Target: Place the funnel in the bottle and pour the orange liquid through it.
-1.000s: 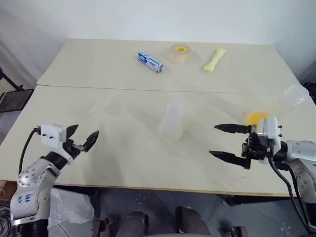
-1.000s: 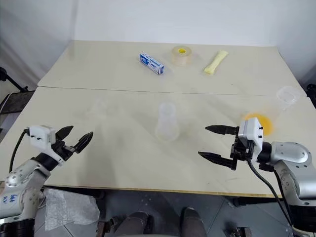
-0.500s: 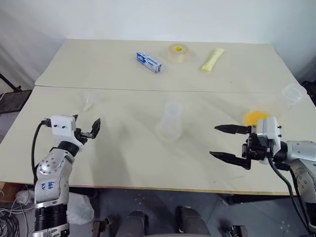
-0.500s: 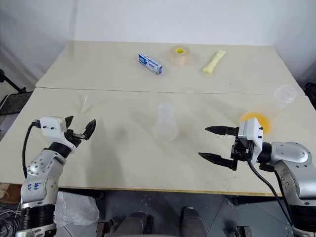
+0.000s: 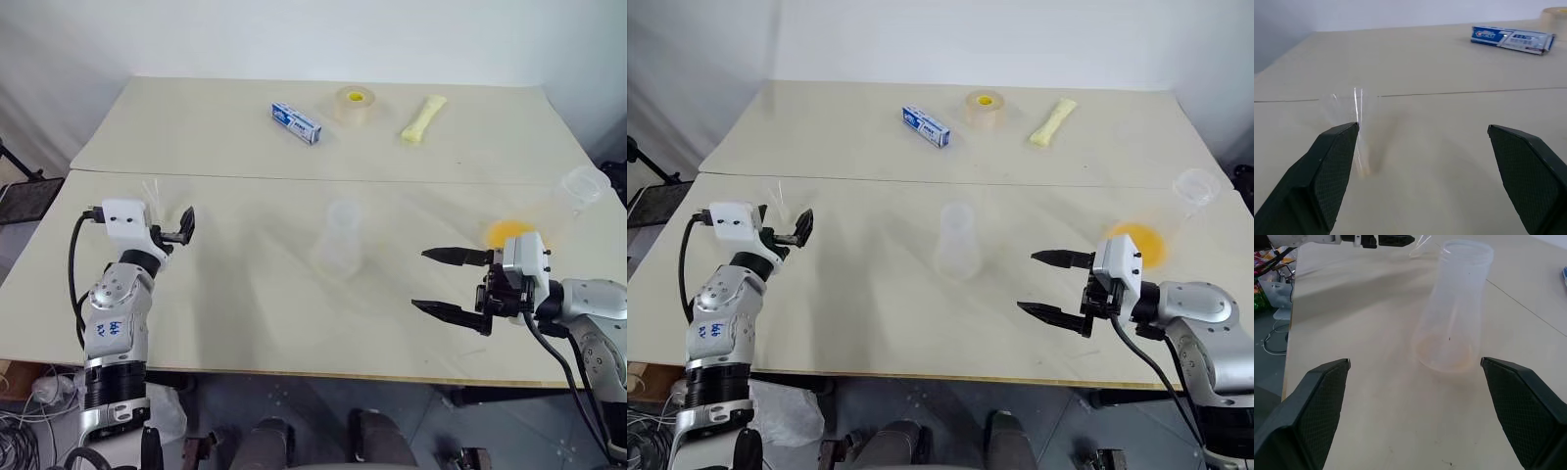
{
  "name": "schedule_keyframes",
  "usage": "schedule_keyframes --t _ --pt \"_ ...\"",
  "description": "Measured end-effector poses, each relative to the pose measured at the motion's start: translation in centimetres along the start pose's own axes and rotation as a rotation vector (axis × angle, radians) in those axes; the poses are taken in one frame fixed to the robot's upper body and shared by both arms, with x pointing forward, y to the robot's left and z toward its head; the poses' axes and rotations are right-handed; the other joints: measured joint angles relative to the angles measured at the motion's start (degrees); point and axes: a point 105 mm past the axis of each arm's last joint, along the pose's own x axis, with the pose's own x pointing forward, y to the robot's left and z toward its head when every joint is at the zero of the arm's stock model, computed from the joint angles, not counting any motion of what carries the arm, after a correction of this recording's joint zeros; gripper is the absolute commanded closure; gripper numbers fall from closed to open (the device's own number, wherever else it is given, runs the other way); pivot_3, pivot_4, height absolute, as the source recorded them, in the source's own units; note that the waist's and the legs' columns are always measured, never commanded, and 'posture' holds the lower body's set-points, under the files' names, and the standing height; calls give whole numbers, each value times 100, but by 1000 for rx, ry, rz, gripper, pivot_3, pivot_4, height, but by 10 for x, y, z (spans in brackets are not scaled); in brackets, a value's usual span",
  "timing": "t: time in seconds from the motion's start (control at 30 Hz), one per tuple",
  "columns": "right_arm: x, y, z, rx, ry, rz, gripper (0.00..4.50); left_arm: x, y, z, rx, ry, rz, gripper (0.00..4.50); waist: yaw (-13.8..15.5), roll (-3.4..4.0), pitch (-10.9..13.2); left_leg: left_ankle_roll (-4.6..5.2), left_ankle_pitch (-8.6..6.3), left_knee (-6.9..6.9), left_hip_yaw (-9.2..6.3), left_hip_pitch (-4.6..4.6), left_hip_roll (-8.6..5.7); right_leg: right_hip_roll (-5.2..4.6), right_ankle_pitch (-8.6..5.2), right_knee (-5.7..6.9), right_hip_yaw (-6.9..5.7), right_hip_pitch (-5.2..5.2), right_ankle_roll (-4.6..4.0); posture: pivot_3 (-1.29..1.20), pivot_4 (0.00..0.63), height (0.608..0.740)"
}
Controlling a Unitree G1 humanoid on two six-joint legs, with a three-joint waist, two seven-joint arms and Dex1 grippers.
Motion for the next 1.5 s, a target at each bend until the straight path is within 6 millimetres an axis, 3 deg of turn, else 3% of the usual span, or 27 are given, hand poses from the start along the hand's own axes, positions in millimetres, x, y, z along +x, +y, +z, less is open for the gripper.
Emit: schedule_keyframes --t 0.23,0.43,0.83,1.0,1.17,1.37,1.5 --pt "-1 1 -2 7 3 -8 0 21 10 15 11 -22 19 16 -14 0 0 -1 1 1 0 -2 0 6 0 7 -4 -2 1 0 150 740" --pt "-1 2 -3 11 6 -11 0 37 25 11 27 13 56 16 -6 -1 0 -1 2 3 0 -2 -6 10 0 7 -9 -4 1 0 150 740" --pt "1 1 -1 -2 -5 -12 0 72 11 -1 0 85 23 16 -16 -3 2 3 3 3 -1 -10 -16 1 3 12 -36 -5 6 0 150 740" --pt "2 0 -1 -2 -5 -21 0 70 18 -9 1 111 67 16 -34 -4 2 3 4 3 1 -11 -12 2 3 17 -38 -10 6 0 150 740" --pt "1 0 -1 1 -3 -26 0 66 32 -5 23 102 103 16 -18 -4 2 3 4 3 1 -11 -14 -1 3 19 -37 -9 6 0 150 740" --pt "3 0 -1 -3 -4 -23 0 44 47 -19 64 124 131 16 -26 -4 2 3 4 4 1 -11 -12 -3 3 20 -36 -10 6 0 150 740" --pt "6 0 -1 -4 -5 -15 0 25 43 -10 97 83 77 16 -33 -4 2 3 3 5 0 -11 -10 -30 3 23 -27 -10 6 0 150 740"
